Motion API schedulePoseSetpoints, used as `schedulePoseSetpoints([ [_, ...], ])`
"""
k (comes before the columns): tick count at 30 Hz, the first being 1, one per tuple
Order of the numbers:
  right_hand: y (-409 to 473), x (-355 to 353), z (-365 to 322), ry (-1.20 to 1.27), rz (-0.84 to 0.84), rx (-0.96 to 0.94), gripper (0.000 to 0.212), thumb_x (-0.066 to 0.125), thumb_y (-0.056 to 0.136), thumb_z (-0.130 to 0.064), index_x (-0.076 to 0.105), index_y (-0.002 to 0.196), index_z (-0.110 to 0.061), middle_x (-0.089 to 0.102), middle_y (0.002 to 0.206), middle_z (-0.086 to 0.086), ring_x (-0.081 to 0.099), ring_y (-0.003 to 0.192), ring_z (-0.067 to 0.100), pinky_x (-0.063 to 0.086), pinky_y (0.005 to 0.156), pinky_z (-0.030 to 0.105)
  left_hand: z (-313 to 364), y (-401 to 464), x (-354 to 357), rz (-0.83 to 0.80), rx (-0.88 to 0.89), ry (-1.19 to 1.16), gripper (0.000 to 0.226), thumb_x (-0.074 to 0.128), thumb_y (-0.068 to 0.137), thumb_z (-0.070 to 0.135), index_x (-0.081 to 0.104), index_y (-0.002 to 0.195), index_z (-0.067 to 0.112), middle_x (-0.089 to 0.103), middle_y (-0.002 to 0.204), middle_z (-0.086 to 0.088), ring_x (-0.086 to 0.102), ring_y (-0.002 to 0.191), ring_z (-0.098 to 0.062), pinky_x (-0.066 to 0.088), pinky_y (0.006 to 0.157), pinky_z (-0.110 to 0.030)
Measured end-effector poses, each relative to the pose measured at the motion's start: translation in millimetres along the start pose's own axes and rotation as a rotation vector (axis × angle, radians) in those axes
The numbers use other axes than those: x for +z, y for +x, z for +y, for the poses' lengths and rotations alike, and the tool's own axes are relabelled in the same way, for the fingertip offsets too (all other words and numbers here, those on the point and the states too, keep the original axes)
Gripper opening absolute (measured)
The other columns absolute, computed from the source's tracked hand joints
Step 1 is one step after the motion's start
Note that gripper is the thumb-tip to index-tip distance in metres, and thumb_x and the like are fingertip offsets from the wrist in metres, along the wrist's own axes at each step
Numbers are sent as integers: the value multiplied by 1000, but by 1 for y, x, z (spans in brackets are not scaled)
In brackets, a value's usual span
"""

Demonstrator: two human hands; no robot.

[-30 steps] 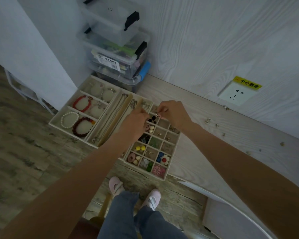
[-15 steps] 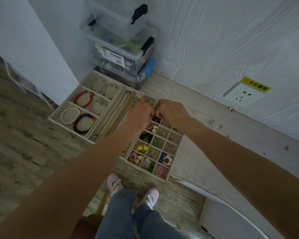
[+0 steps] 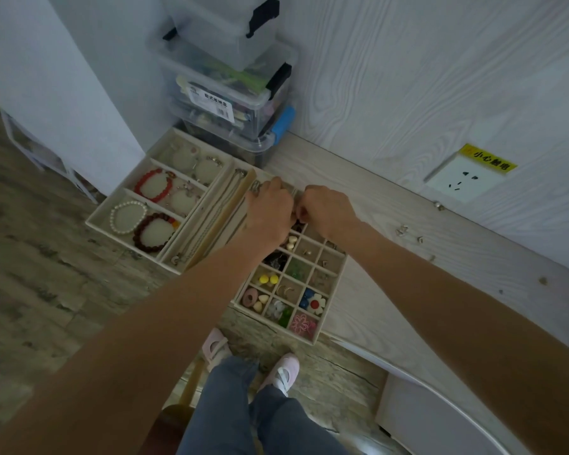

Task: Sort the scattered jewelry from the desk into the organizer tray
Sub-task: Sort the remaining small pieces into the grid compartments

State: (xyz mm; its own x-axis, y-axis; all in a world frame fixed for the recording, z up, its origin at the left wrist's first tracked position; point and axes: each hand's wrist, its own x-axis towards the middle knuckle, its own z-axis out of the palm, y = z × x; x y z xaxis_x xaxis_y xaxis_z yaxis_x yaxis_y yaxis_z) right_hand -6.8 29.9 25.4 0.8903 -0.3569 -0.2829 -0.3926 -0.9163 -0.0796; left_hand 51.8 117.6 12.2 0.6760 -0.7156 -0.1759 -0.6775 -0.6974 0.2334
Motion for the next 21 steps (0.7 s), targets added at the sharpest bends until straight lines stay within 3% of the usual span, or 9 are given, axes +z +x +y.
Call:
schedulePoseSetpoints([
  [4,-1,2,-4,-25,20,9,13,52,88,-9,62,91,-3,44,85,7,60,89,30,33,61,31,5,-3,-2,8,-32,41,32,59,88,25,57,116,9,46,123,-9,44,117,-26,33,96,-44],
  [12,-6,-1,-5,33,48,75,19,52,89,-11,43,72,-9,61,94,12,60,87,30,33,63,30,13,-6,6,85,-110,77,29,61,88,29,60,110,11,49,119,-7,45,113,-25,36,89,-46],
  [17,-7,-4,-5,95,25,109,13,54,86,-10,53,73,-7,59,90,11,60,87,29,36,65,30,8,-6,0,4,-76,3,35,58,89,29,56,118,9,44,126,-9,42,120,-26,35,94,-48],
  [21,-5,-2,-3,163,5,96,12,59,84,-8,67,92,-6,63,103,12,61,96,30,40,69,30,-11,-11,-5,5,-6,-116,28,55,90,20,64,116,15,44,129,-6,40,123,-24,31,102,-44],
])
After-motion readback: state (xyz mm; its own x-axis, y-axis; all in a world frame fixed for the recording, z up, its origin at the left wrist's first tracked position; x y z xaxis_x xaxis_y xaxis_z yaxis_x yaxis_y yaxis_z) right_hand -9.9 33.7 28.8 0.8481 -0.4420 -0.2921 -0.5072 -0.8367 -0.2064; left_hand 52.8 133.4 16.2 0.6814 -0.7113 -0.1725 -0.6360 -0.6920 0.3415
